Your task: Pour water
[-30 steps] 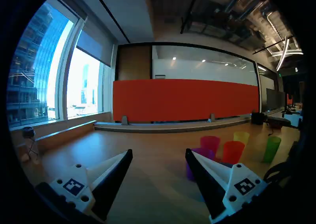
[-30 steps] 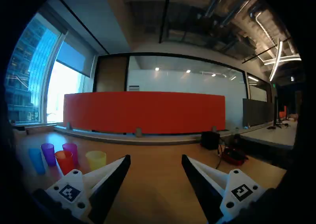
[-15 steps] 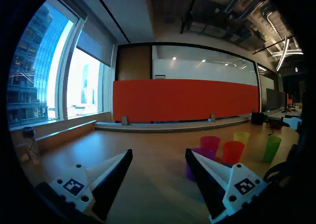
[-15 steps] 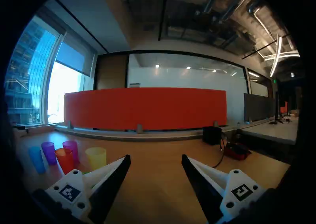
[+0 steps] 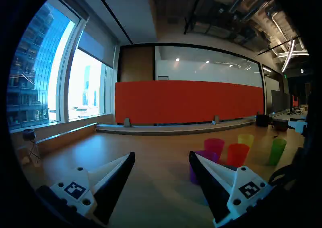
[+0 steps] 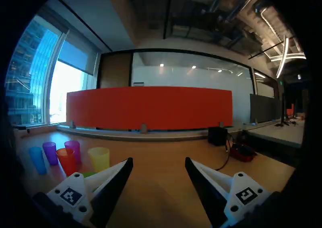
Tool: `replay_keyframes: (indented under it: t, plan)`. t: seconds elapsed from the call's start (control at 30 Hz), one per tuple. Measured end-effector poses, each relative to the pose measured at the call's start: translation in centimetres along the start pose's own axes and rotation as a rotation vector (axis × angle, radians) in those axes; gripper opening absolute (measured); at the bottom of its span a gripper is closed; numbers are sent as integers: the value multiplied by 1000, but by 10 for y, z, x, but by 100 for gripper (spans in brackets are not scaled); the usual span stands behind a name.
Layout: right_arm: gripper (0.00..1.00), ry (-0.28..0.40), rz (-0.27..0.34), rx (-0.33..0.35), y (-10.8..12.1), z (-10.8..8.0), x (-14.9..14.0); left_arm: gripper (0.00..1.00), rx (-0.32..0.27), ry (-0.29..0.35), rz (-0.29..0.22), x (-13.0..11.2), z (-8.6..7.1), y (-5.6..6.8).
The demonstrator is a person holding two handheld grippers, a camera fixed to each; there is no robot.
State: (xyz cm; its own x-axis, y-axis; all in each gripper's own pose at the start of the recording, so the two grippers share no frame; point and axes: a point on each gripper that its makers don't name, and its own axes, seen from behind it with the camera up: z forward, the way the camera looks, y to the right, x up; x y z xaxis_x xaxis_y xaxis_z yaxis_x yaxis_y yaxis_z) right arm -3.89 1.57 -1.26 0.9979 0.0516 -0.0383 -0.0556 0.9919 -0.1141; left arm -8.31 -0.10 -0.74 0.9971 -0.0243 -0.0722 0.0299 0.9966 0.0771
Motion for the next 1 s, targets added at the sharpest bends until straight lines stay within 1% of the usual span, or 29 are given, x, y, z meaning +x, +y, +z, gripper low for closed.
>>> replay_keyframes:
  t: [1.0]
  plan:
    - [100, -2, 1, 3, 1, 2, -3, 99, 0, 0, 0, 0, 0, 0]
